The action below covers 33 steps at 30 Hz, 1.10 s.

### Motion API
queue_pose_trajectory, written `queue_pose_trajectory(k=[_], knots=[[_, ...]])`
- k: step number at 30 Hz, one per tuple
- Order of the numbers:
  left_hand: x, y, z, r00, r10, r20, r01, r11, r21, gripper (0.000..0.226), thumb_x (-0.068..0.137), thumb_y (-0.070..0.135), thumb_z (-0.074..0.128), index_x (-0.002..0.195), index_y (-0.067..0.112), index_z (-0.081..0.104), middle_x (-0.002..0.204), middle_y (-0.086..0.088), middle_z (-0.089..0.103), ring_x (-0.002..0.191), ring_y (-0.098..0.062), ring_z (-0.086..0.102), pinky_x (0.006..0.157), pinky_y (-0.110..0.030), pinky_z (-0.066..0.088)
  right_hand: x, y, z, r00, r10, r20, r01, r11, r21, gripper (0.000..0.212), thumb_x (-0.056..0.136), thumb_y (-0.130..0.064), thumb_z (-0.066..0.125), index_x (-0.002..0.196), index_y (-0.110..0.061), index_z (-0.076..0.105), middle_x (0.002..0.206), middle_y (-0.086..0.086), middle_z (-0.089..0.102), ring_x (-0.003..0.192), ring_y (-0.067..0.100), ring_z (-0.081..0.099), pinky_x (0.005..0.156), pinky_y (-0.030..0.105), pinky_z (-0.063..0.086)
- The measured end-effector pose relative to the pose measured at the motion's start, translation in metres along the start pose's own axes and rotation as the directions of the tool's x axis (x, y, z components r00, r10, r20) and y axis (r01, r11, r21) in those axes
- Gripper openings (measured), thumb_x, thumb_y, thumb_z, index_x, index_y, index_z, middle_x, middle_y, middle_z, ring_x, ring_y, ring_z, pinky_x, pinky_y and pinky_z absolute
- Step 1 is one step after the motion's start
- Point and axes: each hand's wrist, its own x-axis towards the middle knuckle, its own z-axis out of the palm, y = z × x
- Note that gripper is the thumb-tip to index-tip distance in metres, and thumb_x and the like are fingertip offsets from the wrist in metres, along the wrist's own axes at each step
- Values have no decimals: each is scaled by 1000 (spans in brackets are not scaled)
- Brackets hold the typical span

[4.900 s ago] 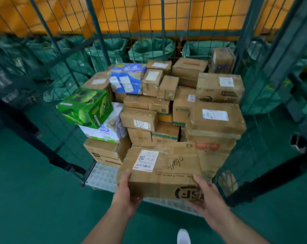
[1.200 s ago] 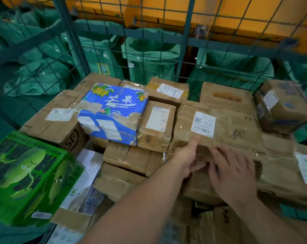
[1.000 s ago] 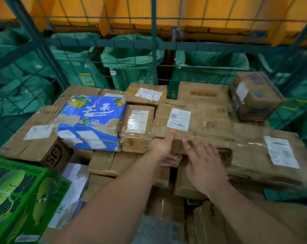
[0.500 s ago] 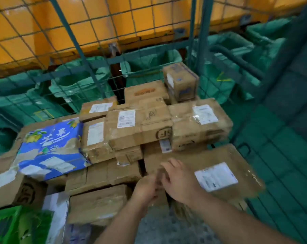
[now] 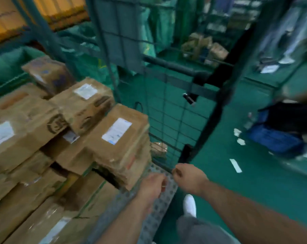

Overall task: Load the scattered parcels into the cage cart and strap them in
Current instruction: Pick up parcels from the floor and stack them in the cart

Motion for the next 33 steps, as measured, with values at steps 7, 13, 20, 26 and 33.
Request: queue_pose_trajectory(k=[7,13,20,26,33], knots=[[-4,32,111,990,15,139,-50,965,258,24,103,24,53,84,14,63,73,0,63,59,-13,56,49,-21,36,-47,109,-35,983,184,-9,-182,978,97,19,89,-31,44,88,-25,62,92,-5,70,86,23,65,73,33,55],[44,62,257,977,1,211,-61,959,276,19,97,31,56,88,16,63,72,0,69,57,-15,60,52,-23,34,-44,233,-95,968,238,-82,-217,954,205,24,90,-32,44,96,-26,66,98,-5,72,90,21,66,75,31,55],[83,140,402,984,-24,176,-13,978,207,17,102,26,53,91,19,63,86,-2,69,71,-19,65,60,-26,39,-16,370,-175,944,320,-83,-282,910,304,27,90,-35,44,100,-30,68,97,-10,71,79,17,65,69,28,54],[128,191,427,995,-63,79,49,984,169,17,102,31,53,99,18,64,91,-1,71,81,-21,65,73,-31,45,44,408,-226,960,278,-33,-250,905,344,27,87,-34,45,99,-31,70,97,-12,72,84,15,68,78,30,58],[240,250,470,987,-157,20,150,970,190,17,99,28,50,88,18,57,83,-1,65,69,-19,58,65,-29,41,134,441,-288,970,241,-19,-228,938,260,26,91,-33,46,103,-31,69,100,-12,72,89,16,66,78,27,55]])
